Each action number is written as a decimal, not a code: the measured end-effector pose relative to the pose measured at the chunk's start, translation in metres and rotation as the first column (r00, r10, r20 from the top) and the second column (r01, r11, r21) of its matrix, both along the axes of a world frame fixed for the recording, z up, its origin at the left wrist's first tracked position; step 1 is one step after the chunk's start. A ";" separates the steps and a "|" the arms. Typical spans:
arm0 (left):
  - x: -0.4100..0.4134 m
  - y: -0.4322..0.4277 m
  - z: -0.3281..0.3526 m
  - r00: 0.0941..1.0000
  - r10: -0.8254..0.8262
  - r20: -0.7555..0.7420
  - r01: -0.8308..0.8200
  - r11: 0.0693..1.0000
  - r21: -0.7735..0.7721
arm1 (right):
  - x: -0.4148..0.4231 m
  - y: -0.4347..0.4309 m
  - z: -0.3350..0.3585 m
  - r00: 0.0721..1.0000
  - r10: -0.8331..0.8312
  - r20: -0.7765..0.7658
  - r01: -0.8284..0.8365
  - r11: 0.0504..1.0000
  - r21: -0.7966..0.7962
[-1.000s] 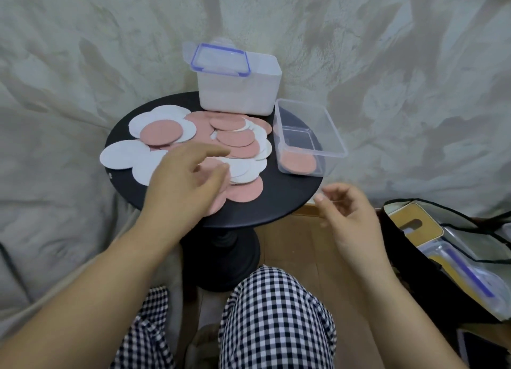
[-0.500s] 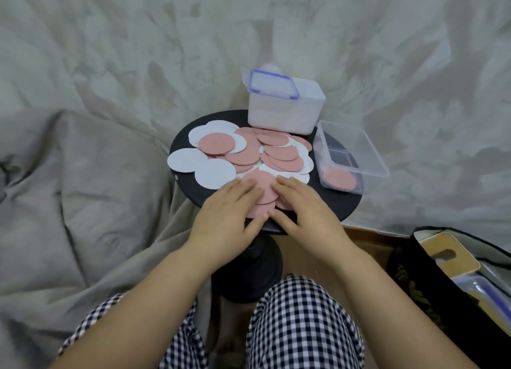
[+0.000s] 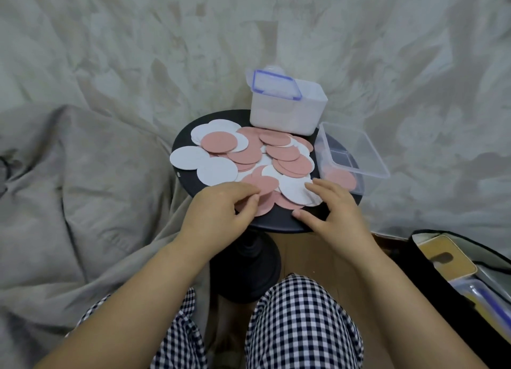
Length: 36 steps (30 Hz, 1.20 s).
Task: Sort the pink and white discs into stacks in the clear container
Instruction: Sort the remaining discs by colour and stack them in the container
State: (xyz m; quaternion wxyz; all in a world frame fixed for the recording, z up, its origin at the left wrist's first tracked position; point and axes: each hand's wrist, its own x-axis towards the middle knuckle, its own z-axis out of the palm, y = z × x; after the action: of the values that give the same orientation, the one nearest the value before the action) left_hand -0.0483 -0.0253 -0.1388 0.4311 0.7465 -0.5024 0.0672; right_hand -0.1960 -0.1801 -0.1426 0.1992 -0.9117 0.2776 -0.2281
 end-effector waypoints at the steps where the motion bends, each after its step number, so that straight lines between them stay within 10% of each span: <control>1: 0.000 0.000 0.001 1.000 -0.002 -0.017 0.002 1.000 0.007 | 0.001 -0.002 0.002 1.000 -0.003 -0.025 0.003 1.000 0.020; 25: 0.006 -0.014 0.020 0.901 0.156 -0.404 -0.244 0.953 -0.177 | 0.012 -0.009 0.030 0.983 -0.080 0.165 0.075 0.996 0.039; 31: -0.011 -0.013 0.028 0.635 -0.118 -0.763 -0.168 0.944 -0.285 | 0.016 0.009 0.046 0.869 -0.176 0.462 -0.101 0.852 0.514; 36: -0.027 -0.010 0.027 0.445 -0.257 -0.858 -0.113 0.934 -0.339 | 0.021 0.018 0.040 0.913 -0.126 0.389 -0.081 0.877 0.474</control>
State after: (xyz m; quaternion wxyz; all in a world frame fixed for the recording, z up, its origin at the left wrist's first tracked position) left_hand -0.0755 -0.0353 -0.1118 0.7568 0.5582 -0.2121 -0.2660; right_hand -0.1751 -0.1617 -0.1028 0.4695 -0.7623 0.2883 -0.3396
